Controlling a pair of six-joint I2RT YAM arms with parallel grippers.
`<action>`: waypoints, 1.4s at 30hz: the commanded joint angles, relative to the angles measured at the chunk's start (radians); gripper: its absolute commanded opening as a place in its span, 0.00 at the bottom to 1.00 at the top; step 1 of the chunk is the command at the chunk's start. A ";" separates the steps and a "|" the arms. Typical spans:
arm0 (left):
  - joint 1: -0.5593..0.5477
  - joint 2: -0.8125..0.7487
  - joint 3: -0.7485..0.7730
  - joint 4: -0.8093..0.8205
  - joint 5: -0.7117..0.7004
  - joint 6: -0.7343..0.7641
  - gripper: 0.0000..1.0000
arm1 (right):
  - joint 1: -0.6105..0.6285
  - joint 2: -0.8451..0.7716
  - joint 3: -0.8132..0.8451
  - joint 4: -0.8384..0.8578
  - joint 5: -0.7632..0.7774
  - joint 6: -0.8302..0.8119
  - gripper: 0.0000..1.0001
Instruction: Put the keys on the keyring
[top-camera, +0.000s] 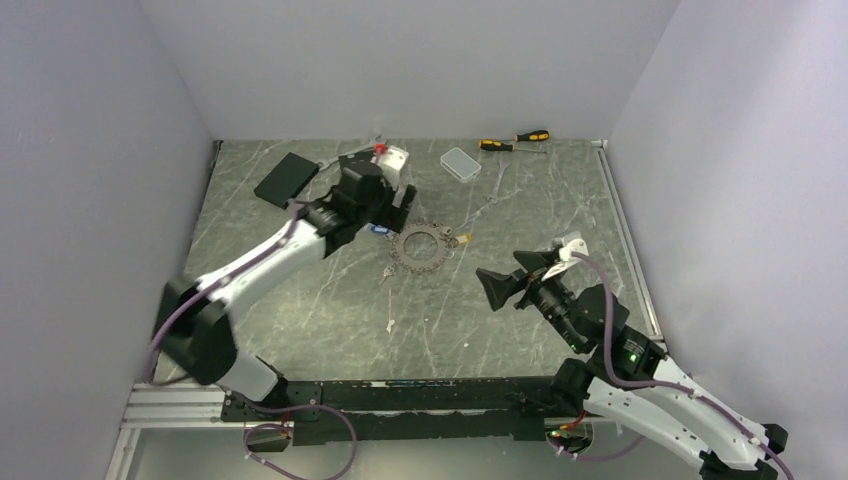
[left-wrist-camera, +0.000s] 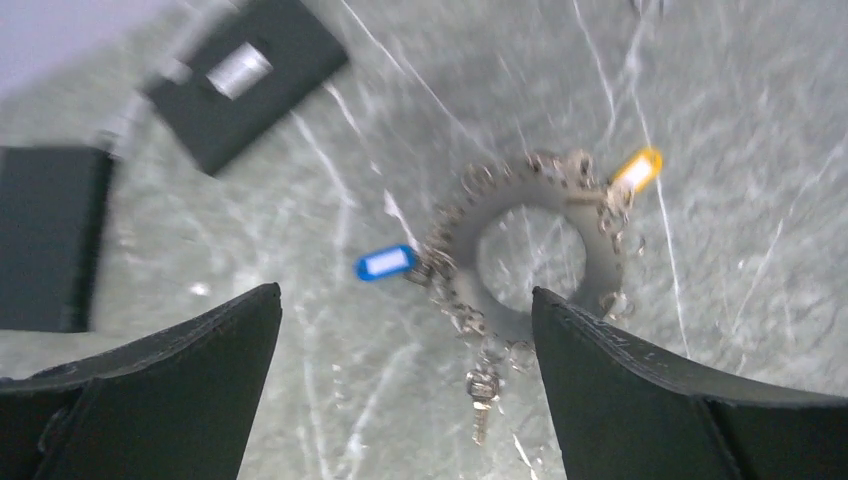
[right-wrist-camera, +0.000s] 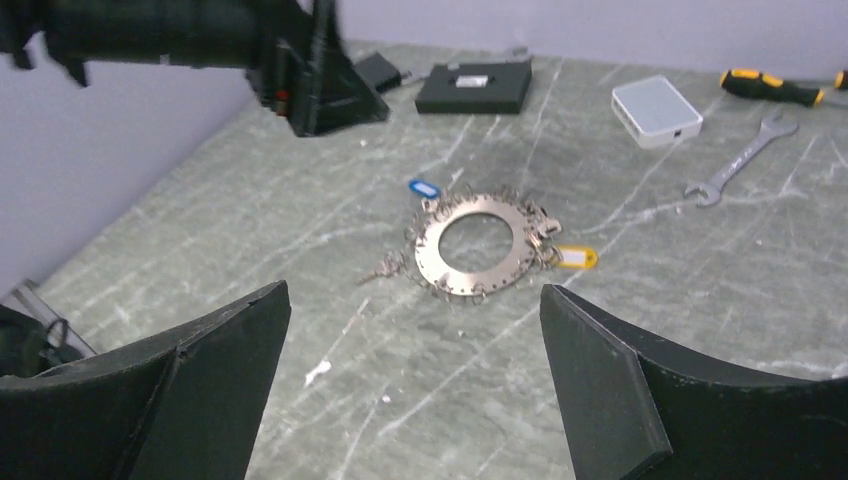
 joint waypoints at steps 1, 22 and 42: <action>0.001 -0.212 -0.113 0.096 -0.207 0.170 0.99 | 0.006 0.005 0.095 0.047 0.033 0.053 1.00; 0.193 -0.571 -0.447 0.147 -0.388 0.023 1.00 | 0.005 0.042 0.164 0.008 0.253 0.166 1.00; 0.193 -0.589 -0.379 0.073 -0.213 -0.073 1.00 | 0.006 0.145 0.259 -0.052 0.264 0.179 1.00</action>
